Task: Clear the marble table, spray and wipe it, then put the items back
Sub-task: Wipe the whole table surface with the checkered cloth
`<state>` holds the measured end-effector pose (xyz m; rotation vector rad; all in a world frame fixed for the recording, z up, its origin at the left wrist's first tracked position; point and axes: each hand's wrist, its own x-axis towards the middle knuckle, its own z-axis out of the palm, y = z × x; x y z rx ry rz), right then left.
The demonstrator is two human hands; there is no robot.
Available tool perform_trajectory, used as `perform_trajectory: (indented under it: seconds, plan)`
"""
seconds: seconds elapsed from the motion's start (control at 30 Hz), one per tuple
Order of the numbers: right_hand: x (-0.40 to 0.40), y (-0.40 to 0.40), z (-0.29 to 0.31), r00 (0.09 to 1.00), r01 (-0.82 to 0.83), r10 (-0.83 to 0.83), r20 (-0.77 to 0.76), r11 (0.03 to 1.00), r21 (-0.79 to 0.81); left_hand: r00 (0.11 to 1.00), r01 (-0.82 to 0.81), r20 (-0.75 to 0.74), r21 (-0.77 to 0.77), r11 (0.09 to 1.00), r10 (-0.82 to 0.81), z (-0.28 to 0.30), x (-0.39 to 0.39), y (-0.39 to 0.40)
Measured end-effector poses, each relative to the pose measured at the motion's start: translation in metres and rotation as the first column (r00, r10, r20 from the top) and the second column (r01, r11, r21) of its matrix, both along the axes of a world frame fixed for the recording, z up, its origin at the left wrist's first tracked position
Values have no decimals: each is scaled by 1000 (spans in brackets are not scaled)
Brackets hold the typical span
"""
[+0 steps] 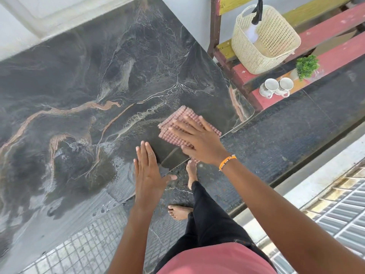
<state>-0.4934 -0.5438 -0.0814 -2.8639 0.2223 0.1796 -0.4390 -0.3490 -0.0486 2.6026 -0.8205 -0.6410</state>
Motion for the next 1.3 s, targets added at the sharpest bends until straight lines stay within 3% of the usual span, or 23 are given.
perform_trajectory:
  seconds: [0.13, 0.27, 0.47, 0.53, 0.73, 0.87, 1.03, 1.17, 1.3]
  plan:
    - [5, -70, -1, 966, 260, -260, -4, 964, -58, 1000, 13, -6, -13, 1000, -14, 0, 2, -4]
    - [0, -115, 3, 856, 514, -517, -17, 853, -88, 999, 30, 16, -22, 999, -29, -4, 2, -2]
    - [-11, -55, 0, 589, 808, -808, 12, 589, 24, 997, 52, 53, -10, 999, -52, -5, 3, -1]
    - [-6, -20, 0, 582, 813, -813, -2, 581, 39, 997, 50, 55, 0, 999, -50, -5, 4, -1]
    - [19, 75, -2, 855, 518, -518, 8, 855, -8, 996, -1, 94, 52, 999, -4, -2, -2, 23]
    - [58, 115, 1, 955, 296, -295, -30, 954, 48, 988, -127, 89, 37, 991, 123, 2, 2, 60]
    - [134, 147, 14, 998, 21, -18, -52, 998, 60, 949, -306, 89, 43, 951, 301, 5, 16, 104]
    - [140, 153, 16, 963, -266, 267, -40, 964, 25, 928, -370, 70, 54, 927, 366, 6, 22, 127]
    - [111, 127, 14, 945, -327, 327, 10, 944, -32, 908, -418, 12, 65, 906, 418, 2, 25, 141]
